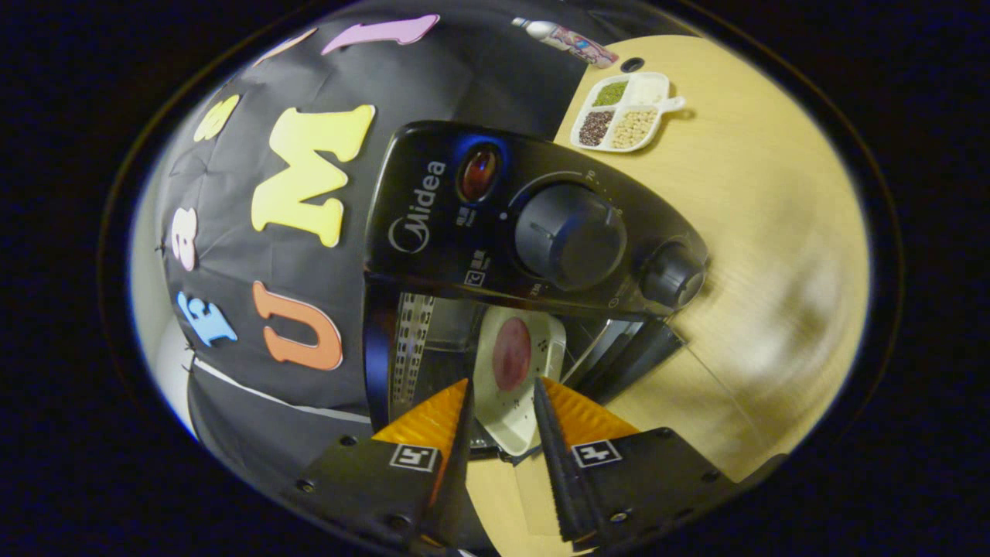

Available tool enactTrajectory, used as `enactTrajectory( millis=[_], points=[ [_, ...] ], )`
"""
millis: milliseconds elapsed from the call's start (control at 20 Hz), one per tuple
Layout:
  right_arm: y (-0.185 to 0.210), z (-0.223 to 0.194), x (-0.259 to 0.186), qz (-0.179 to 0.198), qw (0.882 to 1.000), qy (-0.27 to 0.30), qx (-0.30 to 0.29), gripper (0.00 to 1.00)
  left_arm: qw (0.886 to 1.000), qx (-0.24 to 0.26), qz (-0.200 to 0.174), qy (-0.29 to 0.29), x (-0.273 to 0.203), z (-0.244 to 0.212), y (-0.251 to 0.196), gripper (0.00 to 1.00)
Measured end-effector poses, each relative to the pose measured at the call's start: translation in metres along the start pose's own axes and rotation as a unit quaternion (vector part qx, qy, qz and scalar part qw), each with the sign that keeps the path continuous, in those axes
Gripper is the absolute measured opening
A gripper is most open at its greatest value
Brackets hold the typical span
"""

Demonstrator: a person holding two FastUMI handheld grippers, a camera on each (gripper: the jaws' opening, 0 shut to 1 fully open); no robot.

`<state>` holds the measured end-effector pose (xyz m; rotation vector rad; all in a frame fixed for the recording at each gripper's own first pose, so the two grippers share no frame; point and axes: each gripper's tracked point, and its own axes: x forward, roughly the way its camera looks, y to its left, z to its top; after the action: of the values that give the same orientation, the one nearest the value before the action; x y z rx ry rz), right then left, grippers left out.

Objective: Open the electric oven with the left hand, put the food in, and close the electric oven.

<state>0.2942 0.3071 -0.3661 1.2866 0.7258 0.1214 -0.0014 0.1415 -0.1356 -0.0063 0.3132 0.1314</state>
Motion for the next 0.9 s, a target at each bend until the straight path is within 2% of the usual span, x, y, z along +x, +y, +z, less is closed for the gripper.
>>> enactTrajectory(
  millis=[50,100,150,200,250,300,350,400,450,650,700,900],
  points=[
    [-0.004,0.0,-0.006,-0.011,1.0,0.007,-0.009,0.48,1.0,0.001,-0.002,-0.004,0.002,0.002,-0.002,0.97],
    [-0.009,-0.001,-0.013,-0.021,1.0,0.012,-0.018,0.71,1.0,0.003,-0.003,-0.007,0.004,0.002,-0.002,0.97],
    [-0.012,0.001,-0.019,-0.028,0.999,0.014,-0.029,0.71,1.0,0.004,-0.003,-0.009,0.005,0.002,-0.003,0.97],
    [-0.01,0.003,-0.029,-0.031,0.999,0.014,-0.042,0.8,1.0,0.004,-0.006,-0.01,0.008,0.001,-0.005,0.97],
    [-0.007,0.006,-0.039,-0.031,0.997,0.012,-0.063,0.8,1.0,0.003,-0.006,-0.009,0.009,-0.001,-0.006,0.97],
    [-0.002,0.009,-0.052,-0.032,0.995,0.009,-0.091,0.92,1.0,0.002,-0.008,-0.009,0.012,-0.002,-0.008,0.97],
    [0.002,0.015,-0.064,-0.035,0.992,0.002,-0.125,0.87,1.0,0.0,-0.012,-0.009,0.013,-0.003,-0.012,0.97],
    [0.005,0.019,-0.075,-0.037,0.986,-0.003,-0.162,0.92,1.0,-0.001,-0.017,-0.009,0.015,-0.005,-0.015,0.97],
    [0.011,0.024,-0.088,-0.036,0.979,-0.01,-0.199,0.92,1.0,0.0,-0.021,-0.011,0.016,-0.006,-0.017,0.97],
    [0.028,0.04,-0.147,-0.052,0.94,-0.042,-0.335,0.94,0.999,0.006,-0.039,-0.016,0.023,-0.011,-0.033,0.97],
    [0.029,0.045,-0.162,-0.058,0.928,-0.053,-0.363,1.0,0.999,0.007,-0.043,-0.018,0.024,-0.013,-0.037,0.97],
    [0.026,0.061,-0.219,-0.078,0.894,-0.086,-0.434,1.0,0.998,0.009,-0.061,-0.019,0.03,-0.024,-0.055,0.97]
  ],
)
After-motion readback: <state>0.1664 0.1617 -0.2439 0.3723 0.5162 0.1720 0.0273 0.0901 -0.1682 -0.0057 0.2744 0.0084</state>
